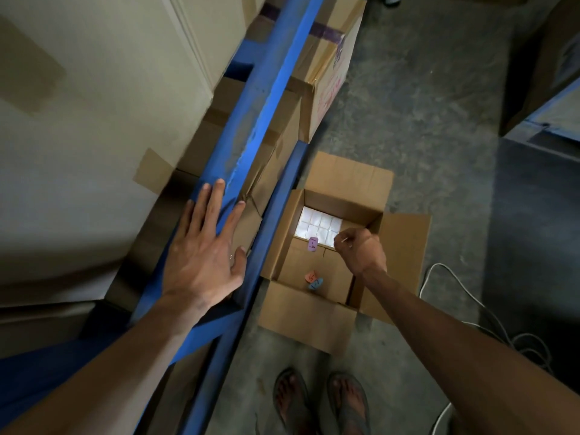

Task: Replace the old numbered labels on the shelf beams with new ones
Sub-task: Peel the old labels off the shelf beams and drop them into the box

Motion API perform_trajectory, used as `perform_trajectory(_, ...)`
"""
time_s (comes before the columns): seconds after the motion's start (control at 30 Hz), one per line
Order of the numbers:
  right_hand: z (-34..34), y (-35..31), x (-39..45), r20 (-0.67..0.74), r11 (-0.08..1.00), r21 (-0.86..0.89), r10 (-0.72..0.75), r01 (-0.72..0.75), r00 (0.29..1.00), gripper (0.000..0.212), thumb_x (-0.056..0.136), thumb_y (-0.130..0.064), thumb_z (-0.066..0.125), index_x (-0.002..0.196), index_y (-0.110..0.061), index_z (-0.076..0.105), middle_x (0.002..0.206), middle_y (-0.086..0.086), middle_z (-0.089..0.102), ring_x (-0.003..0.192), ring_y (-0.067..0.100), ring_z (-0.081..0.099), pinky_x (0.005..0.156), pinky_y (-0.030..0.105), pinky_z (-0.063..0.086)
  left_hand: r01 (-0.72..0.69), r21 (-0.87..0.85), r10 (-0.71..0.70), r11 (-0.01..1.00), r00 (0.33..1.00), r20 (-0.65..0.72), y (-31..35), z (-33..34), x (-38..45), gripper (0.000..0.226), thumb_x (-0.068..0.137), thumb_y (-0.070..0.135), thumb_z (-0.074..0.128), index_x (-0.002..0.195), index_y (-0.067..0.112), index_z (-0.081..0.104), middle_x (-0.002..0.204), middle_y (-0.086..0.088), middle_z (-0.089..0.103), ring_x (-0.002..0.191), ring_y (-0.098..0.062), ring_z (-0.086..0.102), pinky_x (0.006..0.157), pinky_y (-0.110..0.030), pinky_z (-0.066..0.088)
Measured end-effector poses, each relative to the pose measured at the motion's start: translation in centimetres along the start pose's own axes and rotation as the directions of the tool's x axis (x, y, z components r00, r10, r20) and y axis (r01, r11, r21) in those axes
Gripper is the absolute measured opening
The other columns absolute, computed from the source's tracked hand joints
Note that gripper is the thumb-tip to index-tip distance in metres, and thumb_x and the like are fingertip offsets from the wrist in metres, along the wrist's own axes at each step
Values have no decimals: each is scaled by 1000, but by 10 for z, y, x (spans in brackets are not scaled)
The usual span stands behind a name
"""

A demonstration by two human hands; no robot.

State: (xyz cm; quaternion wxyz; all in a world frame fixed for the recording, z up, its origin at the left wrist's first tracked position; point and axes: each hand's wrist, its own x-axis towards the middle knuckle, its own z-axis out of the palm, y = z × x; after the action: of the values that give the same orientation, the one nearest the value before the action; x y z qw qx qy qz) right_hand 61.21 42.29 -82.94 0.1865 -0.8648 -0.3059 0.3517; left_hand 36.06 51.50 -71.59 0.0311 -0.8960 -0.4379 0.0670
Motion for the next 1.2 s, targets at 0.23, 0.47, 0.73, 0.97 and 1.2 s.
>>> perform_trajectory(0.23,-43,-46,-50,81,933,202,-319,297,944,13,86,-14,63,82,-17,74,80,1,75,78,17,69,72,27,52,24,-138,-5,990,991,132,2,-17,1,83,88,53,54,157,27,15,165,-10,-19,152,-27,-14,124,-48,6)
perform_trajectory(0.47,-121,-109,-108,48,851,282,-473,443,880,14,87,-30,63,97,-26,72,88,-5,73,86,9,67,79,23,50,103,-265,-99,959,995,30,27,-104,-18,66,96,48,44,155,24,25,167,-7,6,154,-24,7,123,-43,8)
perform_trajectory(0.73,-225,-205,-190,-144,622,364,-697,693,702,18,91,-29,65,109,-32,64,81,-5,68,71,0,62,67,11,46,122,-277,-199,953,942,-271,31,-259,-49,55,86,42,41,131,15,58,133,-10,59,119,-29,59,99,-40,48)
perform_trajectory(0.97,-289,-267,-259,-265,437,411,-783,800,563,17,93,-32,62,108,-40,60,77,-7,69,73,8,65,69,19,49,114,-260,-227,959,859,-459,22,-374,-81,50,83,29,54,132,18,56,132,-6,58,121,-25,57,101,-38,47)
perform_trajectory(1.2,-345,-320,-324,-337,258,380,-856,888,393,23,93,-30,63,116,-26,62,88,-8,67,78,5,62,71,19,50,88,-215,-210,972,731,-649,9,-473,-120,48,90,30,51,136,20,51,135,0,53,125,-19,51,104,-33,43)
